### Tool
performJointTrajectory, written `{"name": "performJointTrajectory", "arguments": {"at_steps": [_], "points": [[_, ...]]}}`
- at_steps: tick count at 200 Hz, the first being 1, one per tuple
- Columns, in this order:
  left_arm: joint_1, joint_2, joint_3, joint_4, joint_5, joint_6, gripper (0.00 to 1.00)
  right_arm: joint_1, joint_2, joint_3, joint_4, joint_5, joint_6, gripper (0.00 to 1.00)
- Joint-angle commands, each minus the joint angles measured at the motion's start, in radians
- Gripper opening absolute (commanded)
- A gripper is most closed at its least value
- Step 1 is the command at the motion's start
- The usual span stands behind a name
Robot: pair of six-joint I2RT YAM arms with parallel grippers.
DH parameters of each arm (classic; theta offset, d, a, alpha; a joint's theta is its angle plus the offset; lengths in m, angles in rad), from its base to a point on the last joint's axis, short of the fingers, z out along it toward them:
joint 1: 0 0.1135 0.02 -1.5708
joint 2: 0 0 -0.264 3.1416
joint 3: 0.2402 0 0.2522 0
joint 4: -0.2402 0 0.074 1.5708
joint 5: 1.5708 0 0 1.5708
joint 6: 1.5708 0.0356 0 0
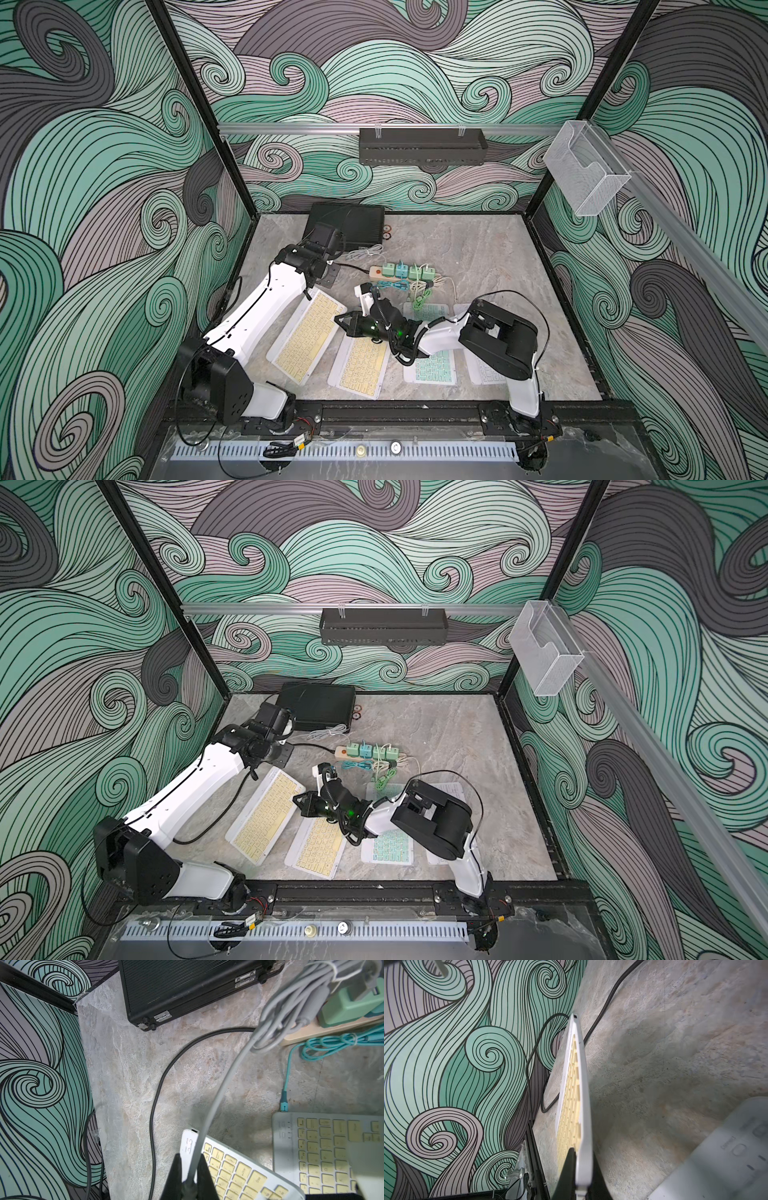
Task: Unplug the wireless keyboard
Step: Place the keyboard at the center of the board.
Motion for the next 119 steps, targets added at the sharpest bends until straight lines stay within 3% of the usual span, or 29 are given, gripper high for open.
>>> {"name": "performJointTrajectory", "arguments": {"at_steps": [1,38,89,119], "points": [[-0.002,-0.022,0.044,-0.026,-0.016,-0.039,0.0,0.003,0.05,0.029,-0.107,-0.035,-0.017,0.0],[-0.002,-0.033,0.024,0.014,0.058,-0.069,0.0,0.003,0.086,0.05,-0.118,-0.048,-0.008,0.03],[-0.001,-0.037,0.021,-0.008,0.002,-0.086,0.0,-0.006,0.073,0.027,-0.137,-0.029,-0.017,0.11],[-0.001,-0.033,0.023,-0.011,0.001,-0.088,0.0,-0.008,0.07,0.026,-0.154,-0.028,-0.021,0.22]]}}
